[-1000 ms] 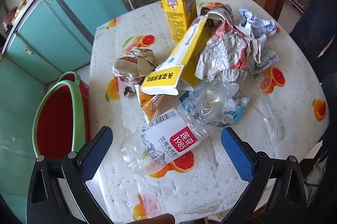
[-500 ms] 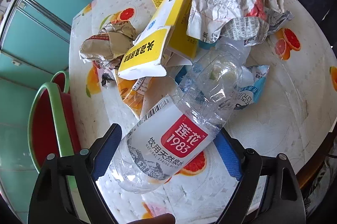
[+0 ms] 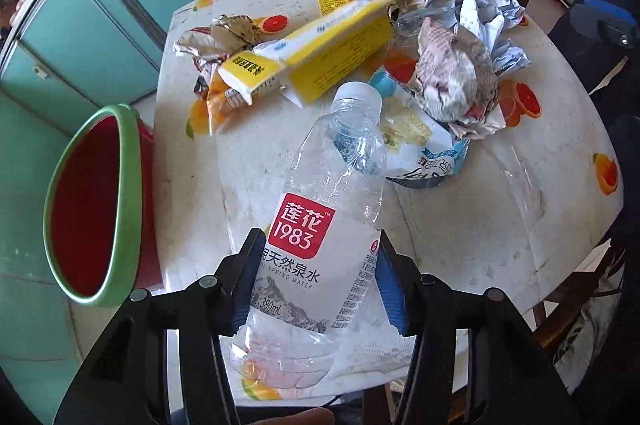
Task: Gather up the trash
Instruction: 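Lift the water bottle with the left tool while the right tool grasps crumpled white paper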
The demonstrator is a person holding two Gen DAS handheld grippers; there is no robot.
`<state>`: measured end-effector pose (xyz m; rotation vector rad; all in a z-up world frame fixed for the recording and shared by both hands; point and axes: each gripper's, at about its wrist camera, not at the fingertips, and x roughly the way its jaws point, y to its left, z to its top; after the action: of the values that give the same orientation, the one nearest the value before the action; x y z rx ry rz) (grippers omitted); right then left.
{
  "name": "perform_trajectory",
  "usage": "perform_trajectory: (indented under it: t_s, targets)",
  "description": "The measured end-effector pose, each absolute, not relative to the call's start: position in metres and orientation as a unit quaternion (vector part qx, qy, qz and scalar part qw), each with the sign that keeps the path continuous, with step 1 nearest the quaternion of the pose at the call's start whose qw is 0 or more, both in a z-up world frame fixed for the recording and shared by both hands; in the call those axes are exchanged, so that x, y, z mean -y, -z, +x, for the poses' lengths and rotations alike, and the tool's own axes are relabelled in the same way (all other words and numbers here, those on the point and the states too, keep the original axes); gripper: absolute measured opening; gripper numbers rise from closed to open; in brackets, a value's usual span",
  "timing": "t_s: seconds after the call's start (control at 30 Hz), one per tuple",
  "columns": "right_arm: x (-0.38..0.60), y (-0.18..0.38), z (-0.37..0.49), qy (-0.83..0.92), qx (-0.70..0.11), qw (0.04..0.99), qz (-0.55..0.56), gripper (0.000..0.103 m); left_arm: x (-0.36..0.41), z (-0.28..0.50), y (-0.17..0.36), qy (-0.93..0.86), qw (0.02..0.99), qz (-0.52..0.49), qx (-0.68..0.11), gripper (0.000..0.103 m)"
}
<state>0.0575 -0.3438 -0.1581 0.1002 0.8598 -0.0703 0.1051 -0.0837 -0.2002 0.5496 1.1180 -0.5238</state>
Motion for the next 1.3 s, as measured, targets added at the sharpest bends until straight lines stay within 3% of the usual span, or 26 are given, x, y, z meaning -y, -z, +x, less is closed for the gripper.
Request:
perform_trajectory:
  t_s: [0.37,0.6,0.63,0.73,0.93,1.3]
  targets:
    - [0.345,0.206,0.118,0.04,-0.458,0.887,0.045,0.103,0.049,0.089,0.17,0.228,0.818,0.161,-0.503,0.052]
    - [0.368,0.236,0.155,0.051,-0.501,0.852,0.146,0.102,0.045,0.082,0.16,0.234,0.826,0.145,-0.493,0.052]
    - [0.37,0.242,0.157,0.056,-0.508,0.846,0.154,0.099,0.044,0.081,0.158,0.235,0.826,0.143,-0.491,0.052]
    - [0.372,0.251,0.159,0.065,-0.518,0.838,0.161,0.042,0.045,0.079,0.155,0.24,0.829,0.136,-0.487,0.052]
    - [0.369,0.236,0.15,0.05,-0.508,0.845,0.162,0.037,0.044,0.077,0.146,0.243,0.838,0.122,-0.474,0.052]
    - [0.353,0.13,0.111,0.032,-0.42,0.902,0.098,0.037,0.016,0.091,0.112,0.198,0.884,0.066,-0.418,0.052]
